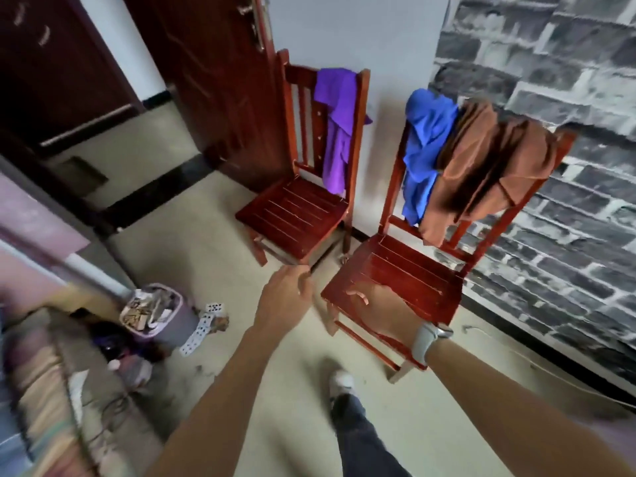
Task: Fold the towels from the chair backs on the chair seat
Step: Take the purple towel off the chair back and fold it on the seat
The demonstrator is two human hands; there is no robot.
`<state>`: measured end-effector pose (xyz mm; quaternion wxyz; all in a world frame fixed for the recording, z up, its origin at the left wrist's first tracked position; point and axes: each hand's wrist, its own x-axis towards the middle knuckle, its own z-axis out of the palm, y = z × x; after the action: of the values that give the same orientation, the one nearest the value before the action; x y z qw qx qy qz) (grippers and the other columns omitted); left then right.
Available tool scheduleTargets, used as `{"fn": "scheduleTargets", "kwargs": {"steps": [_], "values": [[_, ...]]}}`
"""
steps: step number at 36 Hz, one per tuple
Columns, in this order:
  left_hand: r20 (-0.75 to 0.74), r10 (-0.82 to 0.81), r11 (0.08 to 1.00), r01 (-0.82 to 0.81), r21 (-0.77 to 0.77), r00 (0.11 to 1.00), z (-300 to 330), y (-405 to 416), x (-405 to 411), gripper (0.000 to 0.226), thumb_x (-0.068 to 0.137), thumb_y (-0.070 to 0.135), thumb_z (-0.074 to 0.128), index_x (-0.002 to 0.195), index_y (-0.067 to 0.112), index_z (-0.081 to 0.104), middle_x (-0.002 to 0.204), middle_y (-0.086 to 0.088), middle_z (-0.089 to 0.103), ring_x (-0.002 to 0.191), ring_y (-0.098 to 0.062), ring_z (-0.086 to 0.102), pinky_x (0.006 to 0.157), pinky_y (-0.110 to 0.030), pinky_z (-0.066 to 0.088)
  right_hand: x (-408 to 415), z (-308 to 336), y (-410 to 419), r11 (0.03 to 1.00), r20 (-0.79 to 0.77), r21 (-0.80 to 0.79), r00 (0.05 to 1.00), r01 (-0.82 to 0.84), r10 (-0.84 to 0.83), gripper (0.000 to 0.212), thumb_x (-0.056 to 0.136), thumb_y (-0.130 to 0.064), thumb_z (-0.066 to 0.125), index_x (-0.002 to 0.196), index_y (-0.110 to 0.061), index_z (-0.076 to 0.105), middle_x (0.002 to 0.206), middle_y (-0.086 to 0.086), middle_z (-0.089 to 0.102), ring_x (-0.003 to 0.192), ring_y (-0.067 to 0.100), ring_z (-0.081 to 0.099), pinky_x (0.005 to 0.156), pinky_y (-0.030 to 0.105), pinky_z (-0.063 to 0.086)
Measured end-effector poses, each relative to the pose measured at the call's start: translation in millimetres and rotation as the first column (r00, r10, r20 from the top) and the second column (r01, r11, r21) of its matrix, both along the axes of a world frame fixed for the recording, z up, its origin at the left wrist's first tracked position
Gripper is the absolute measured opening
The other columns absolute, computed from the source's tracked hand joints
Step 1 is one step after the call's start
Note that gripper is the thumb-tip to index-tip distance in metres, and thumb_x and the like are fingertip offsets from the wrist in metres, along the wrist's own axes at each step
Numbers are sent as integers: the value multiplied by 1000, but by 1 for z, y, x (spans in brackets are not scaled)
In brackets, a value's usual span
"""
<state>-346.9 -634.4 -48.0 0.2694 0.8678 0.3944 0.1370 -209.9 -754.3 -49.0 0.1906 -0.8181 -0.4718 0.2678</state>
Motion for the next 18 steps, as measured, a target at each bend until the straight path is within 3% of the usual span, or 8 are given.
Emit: {"fn": "scheduleTargets", "kwargs": {"steps": [5,8,12,15,18], "values": [[25,51,999,-50,-9,998,5,82,17,29,91,15,49,117,6,58,113,-13,60,106,-27,54,88,-30,39,25,2,92,998,6,37,999,-45,45,31,95,-16,38,119,-15,59,123,7,62,112,27,57,94,36,44],[37,55,998,-54,-27,998,12,142,43,32,92,17,47,122,8,55,117,-11,58,108,-25,53,94,-32,41,50,3,149,999,-2,50,1000,-19,20,32,97,-18,37,122,-13,56,122,7,62,109,24,58,91,31,44],[27,55,996,-53,-75,998,32,223,87,34,95,24,43,126,13,51,124,-6,53,113,-22,52,98,-38,44,91,9,229,995,-30,84,998,52,-49,29,97,-16,39,118,-10,58,101,5,65,87,21,62,73,22,41],[32,55,997,-54,-46,998,47,279,116,34,96,27,40,127,17,50,124,-2,53,115,-18,50,100,-35,43,122,15,285,987,3,106,993,118,-119,29,94,-15,42,117,-13,60,111,7,66,101,24,61,78,24,41],[76,45,998,-43,-37,996,55,327,140,34,96,27,41,127,18,50,124,-1,54,114,-15,51,98,-31,43,153,24,335,976,72,153,983,156,-169,30,92,-14,44,118,-13,60,115,12,65,103,30,61,85,31,44]]}}
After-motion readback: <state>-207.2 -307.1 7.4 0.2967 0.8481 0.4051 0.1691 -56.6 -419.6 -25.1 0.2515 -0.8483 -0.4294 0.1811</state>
